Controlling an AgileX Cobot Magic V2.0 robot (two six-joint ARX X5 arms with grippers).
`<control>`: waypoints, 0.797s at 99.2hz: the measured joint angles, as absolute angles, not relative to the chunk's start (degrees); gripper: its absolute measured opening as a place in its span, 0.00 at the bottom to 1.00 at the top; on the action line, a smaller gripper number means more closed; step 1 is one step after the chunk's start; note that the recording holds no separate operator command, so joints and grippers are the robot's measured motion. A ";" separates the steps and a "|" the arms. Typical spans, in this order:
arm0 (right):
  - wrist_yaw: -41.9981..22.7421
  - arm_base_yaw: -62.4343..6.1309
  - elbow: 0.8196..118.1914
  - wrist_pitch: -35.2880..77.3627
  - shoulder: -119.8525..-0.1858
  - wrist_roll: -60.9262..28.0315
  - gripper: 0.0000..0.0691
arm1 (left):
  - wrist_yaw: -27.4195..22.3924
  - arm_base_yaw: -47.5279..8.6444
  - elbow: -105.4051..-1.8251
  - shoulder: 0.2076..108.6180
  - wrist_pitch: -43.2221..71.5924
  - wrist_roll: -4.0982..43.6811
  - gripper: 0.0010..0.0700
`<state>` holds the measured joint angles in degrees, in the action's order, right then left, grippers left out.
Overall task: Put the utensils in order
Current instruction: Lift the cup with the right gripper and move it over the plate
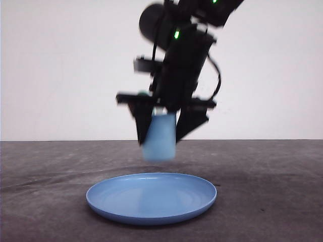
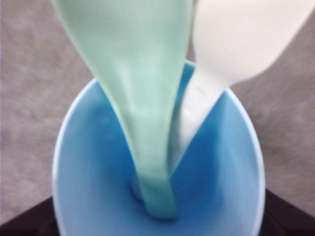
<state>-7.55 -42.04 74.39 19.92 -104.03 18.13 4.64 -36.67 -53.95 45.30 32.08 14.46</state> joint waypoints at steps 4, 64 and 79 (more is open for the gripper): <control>-7.49 -42.13 74.39 20.82 -101.56 17.89 0.61 | 4.64 -36.67 -53.95 45.30 32.08 14.44 0.41; -7.09 -48.38 75.13 37.58 -74.59 14.15 0.60 | 4.64 -36.67 -53.95 45.32 32.05 14.44 0.41; -7.53 -48.77 72.18 37.04 -74.94 13.89 0.60 | 4.64 -36.67 -53.95 45.30 32.05 14.44 0.41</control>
<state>-7.53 -48.77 72.18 37.04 -74.94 13.89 4.64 -36.67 -53.95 45.30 32.05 14.44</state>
